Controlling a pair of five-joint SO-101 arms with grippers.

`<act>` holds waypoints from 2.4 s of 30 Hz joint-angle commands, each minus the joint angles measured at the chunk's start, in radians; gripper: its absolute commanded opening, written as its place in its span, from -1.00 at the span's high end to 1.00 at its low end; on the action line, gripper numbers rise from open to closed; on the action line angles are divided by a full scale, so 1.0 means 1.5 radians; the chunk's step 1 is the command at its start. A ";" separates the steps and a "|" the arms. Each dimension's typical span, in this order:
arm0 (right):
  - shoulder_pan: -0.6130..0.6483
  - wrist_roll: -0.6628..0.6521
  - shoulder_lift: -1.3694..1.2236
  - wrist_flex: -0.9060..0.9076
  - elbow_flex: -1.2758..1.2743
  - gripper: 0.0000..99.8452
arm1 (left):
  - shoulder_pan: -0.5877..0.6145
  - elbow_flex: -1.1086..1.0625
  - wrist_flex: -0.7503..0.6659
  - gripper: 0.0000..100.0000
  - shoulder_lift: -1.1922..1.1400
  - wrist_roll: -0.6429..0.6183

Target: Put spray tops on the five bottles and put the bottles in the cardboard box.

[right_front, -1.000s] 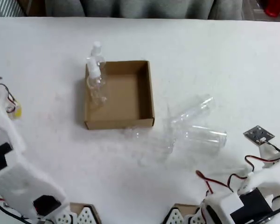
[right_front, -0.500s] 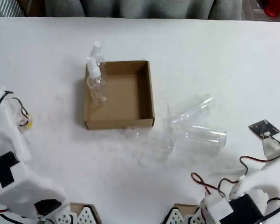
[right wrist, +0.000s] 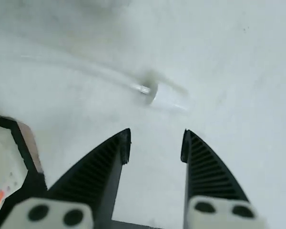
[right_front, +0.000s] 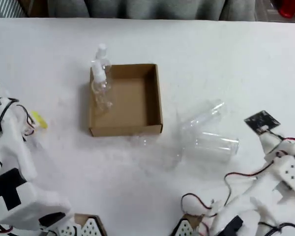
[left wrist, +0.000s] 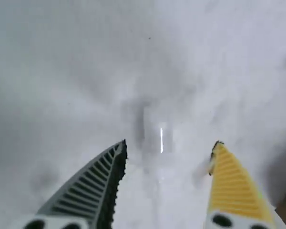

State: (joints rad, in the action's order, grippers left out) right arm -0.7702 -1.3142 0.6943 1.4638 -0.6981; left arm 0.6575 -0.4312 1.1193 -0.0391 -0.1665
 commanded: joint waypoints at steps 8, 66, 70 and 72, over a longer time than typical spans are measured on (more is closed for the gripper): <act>0.300 0.196 0.157 0.117 0.015 0.72 | -0.007 0.009 0.092 0.44 0.083 0.000; 0.878 0.417 -0.076 -0.318 -0.249 0.94 | -0.028 -0.362 -0.161 0.44 0.339 0.114; 0.879 0.501 -0.075 -0.272 -0.243 0.94 | -0.028 -0.362 -0.161 0.44 0.339 0.114; 0.885 0.557 -0.075 -0.240 -0.233 0.95 | -0.028 -0.362 -0.161 0.44 0.339 0.114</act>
State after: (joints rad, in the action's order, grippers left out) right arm 0.5370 -0.5762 0.5884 1.0342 -1.0740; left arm 0.6053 -0.9774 0.8984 0.4350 -0.0054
